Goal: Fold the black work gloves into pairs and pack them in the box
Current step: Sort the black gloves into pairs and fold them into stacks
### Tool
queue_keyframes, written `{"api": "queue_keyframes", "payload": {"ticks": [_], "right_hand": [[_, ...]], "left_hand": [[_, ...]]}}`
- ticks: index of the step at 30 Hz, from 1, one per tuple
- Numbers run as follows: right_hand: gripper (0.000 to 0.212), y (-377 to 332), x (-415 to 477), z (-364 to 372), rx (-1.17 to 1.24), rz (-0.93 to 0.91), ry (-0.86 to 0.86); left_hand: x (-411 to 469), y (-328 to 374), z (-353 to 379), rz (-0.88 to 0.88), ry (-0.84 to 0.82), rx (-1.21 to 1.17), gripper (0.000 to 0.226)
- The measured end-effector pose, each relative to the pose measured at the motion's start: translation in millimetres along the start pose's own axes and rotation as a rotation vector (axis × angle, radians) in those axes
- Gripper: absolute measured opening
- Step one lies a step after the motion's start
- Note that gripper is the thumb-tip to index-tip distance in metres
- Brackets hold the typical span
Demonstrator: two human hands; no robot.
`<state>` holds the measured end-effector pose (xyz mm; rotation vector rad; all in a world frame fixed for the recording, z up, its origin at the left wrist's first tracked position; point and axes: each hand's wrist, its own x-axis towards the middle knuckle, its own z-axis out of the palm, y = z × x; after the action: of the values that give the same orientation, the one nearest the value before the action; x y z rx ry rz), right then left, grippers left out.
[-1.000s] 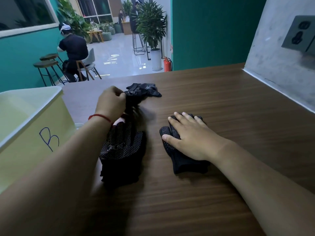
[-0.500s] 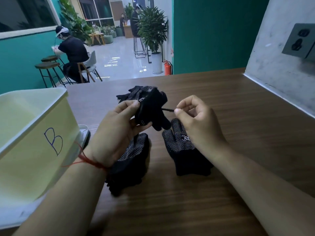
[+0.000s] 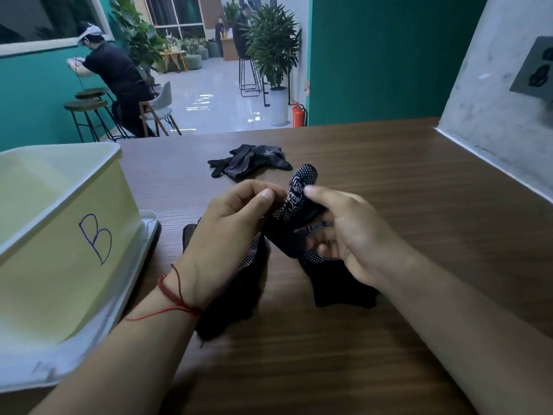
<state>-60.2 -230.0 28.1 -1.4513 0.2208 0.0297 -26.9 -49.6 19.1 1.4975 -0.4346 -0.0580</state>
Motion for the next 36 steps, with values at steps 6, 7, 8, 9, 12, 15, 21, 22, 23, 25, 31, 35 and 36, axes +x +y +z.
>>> {"api": "queue_keyframes", "payload": {"ticks": [6,7,8,9,12,15,21,22,23,25,31,35,36], "right_hand": [[0.025,-5.3,1.2,-3.5,0.288,-0.026,-0.148],[0.027,-7.5,0.4,-3.4,0.337,-0.049,-0.172],[0.029,-9.4,-0.2,-3.5,0.386,-0.069,-0.199],[0.033,-10.8,-0.6,-4.0,0.436,-0.083,-0.226],[0.037,-12.9,-0.7,-8.3,0.54,-0.112,-0.304],[0.032,-16.5,-1.5,-12.9,0.568,-0.146,-0.355],[0.048,-20.9,-2.8,-16.9,0.617,-0.15,-0.417],[0.046,-21.7,-4.3,-16.2,0.613,-0.142,-0.421],[0.043,-22.3,-5.8,-15.0,0.603,-0.135,-0.425],[0.037,-23.9,-9.2,-12.6,0.562,-0.116,-0.425],[0.034,-25.5,-15.0,-14.8,0.28,-0.049,-0.354],[0.036,-19.9,-27.5,-27.4,0.082,0.054,-0.369],[0.033,-17.8,-29.4,-31.1,0.045,0.083,-0.357]], "left_hand": [[7.3,-3.7,-3.7,-0.044,0.176,-0.081,0.018],[8.0,-3.6,-4.6,-0.055,0.198,-0.052,0.018],[8.3,-3.2,-5.2,-0.067,0.216,-0.019,0.017],[8.5,-3.8,-5.9,-0.084,0.225,0.003,0.018],[7.4,-5.3,-7.9,-0.105,0.258,0.115,0.027],[4.3,-1.6,-9.0,-0.053,0.386,0.196,0.043],[-0.5,12.7,-1.4,-0.136,0.101,0.054,0.073],[-1.4,13.1,3.4,-0.249,-0.028,0.016,0.079],[-2.4,11.9,8.2,-0.35,-0.136,-0.023,0.083],[-3.9,10.2,18.4,-0.457,-0.26,-0.149,0.091],[20.6,29.2,10.0,-0.42,-0.253,-0.587,0.093],[37.1,36.7,19.3,-0.453,-0.358,-0.664,0.096],[40.5,35.2,23.3,-0.464,-0.361,-0.704,0.095]]}}
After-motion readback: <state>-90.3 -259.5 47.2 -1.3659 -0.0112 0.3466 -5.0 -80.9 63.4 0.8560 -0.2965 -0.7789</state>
